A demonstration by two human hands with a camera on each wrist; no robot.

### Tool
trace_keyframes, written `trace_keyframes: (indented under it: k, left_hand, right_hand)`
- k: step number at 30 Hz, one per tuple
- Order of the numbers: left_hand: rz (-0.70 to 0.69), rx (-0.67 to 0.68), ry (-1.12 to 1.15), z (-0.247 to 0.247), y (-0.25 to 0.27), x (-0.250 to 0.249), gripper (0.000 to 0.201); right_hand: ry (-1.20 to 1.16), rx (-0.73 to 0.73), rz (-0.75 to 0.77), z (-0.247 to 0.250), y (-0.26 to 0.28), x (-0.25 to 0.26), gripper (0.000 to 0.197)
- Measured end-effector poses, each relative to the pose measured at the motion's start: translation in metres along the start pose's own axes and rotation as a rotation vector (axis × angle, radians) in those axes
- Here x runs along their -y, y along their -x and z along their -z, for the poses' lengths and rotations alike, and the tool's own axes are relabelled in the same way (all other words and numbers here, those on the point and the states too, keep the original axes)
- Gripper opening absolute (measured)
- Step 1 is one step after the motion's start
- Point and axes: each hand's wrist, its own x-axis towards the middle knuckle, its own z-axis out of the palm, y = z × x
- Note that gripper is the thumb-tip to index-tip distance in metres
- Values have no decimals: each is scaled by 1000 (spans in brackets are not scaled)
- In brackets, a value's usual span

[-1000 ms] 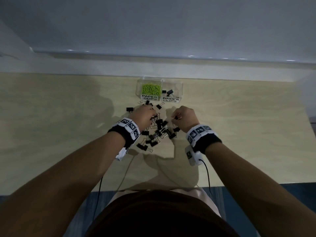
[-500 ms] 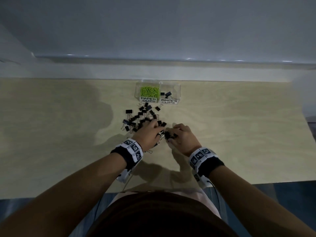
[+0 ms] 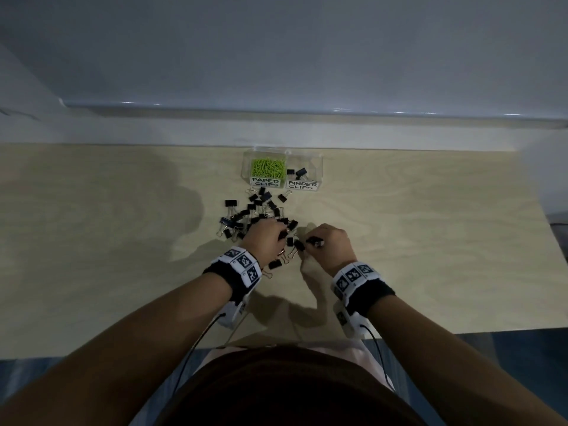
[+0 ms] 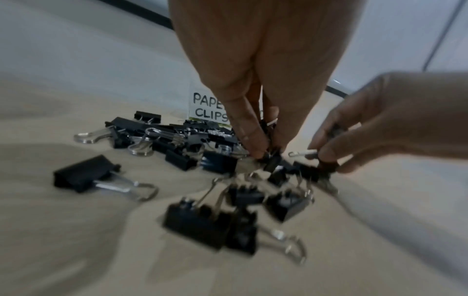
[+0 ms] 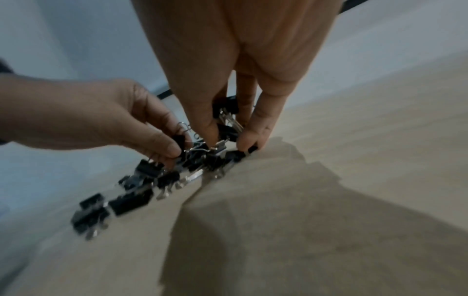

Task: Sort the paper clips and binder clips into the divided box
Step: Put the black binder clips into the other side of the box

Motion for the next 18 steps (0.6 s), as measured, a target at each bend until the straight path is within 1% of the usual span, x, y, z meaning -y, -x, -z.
trace_keyframes:
  k: [2, 4, 6, 7, 10, 13, 14, 16, 18]
  left_hand:
    - [65, -63, 137, 9, -5, -4, 17]
    - [106, -124, 254, 23, -17, -11, 22]
    - [130, -173, 314, 38, -36, -17, 22]
    - [138, -198, 333, 46, -48, -19, 22]
    - [161, -261, 365, 66, -82, -25, 19]
    - [180, -332, 363, 79, -110, -31, 17]
    - [192, -346, 357, 81, -117, -33, 16]
    - [209, -343, 349, 81, -128, -37, 14]
    - [209, -291, 299, 79, -134, -40, 16]
  right_hand:
    - [-76, -28, -55, 6, -3, -1, 7]
    - [-205, -40, -149, 18, -11, 2, 9]
    - [-347, -49, -247, 32, -24, 9, 11]
    - [-406, -71, -267, 39, -33, 13, 10]
    - [-502, -154, -256, 63, -64, 27, 9]
    - [-517, -266, -221, 78, -99, 41, 5]
    - [-524, -292, -229, 77, -110, 42, 7]
    - [-512, -284, -256, 73, -127, 44, 14]
    - [-490, -213, -276, 64, -137, 39, 14]
